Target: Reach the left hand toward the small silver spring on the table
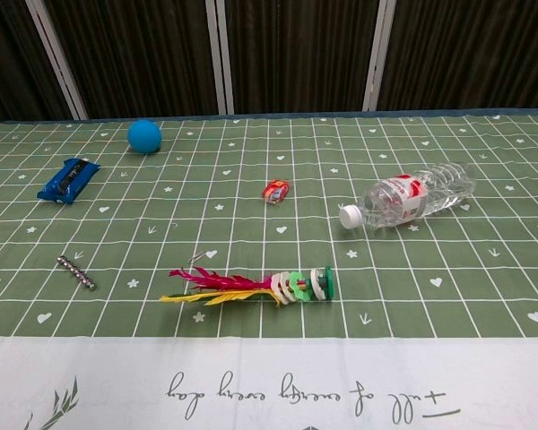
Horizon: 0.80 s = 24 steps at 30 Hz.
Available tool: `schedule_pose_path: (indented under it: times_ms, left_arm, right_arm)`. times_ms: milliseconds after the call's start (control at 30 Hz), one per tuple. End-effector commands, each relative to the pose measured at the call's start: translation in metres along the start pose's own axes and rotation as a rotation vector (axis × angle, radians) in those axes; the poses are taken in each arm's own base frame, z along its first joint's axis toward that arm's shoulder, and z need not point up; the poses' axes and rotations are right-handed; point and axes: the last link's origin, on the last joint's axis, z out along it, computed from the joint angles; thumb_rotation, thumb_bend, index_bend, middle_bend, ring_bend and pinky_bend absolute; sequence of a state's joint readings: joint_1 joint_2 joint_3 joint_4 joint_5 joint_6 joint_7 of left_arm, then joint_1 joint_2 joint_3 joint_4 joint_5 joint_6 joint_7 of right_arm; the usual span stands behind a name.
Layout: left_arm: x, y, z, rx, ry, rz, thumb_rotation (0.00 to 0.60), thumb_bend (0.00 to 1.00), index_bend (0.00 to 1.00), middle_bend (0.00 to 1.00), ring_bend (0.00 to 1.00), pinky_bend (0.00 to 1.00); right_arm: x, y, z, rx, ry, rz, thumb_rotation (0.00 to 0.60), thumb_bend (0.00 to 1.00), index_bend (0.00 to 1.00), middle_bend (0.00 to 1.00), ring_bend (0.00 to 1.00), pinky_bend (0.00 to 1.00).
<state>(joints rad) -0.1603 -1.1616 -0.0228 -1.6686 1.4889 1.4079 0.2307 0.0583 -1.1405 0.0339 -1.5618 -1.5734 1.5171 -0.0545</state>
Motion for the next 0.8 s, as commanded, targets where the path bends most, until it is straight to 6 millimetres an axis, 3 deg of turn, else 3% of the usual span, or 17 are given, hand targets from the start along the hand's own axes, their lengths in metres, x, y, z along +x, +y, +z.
schedule_pose_path:
  times_ms: [33, 800]
  left_arm:
    - [0.0001, -0.0003, 0.0002, 0.002, -0.001, -0.002, 0.600, 0.12, 0.01, 0.00, 0.00, 0.00]
    - [0.0023, 0.0018, 0.0021, -0.001, -0.024, -0.003, 0.600, 0.13, 0.13, 0.00, 0.00, 0.00]
  right_arm:
    - [0.0001, -0.0005, 0.0002, 0.001, -0.001, 0.001, 0.600, 0.02, 0.07, 0.00, 0.00, 0.12]
    - [0.0004, 0.0009, -0.0031, -0.005, -0.019, -0.004, 0.600, 0.02, 0.08, 0.00, 0.00, 0.12]
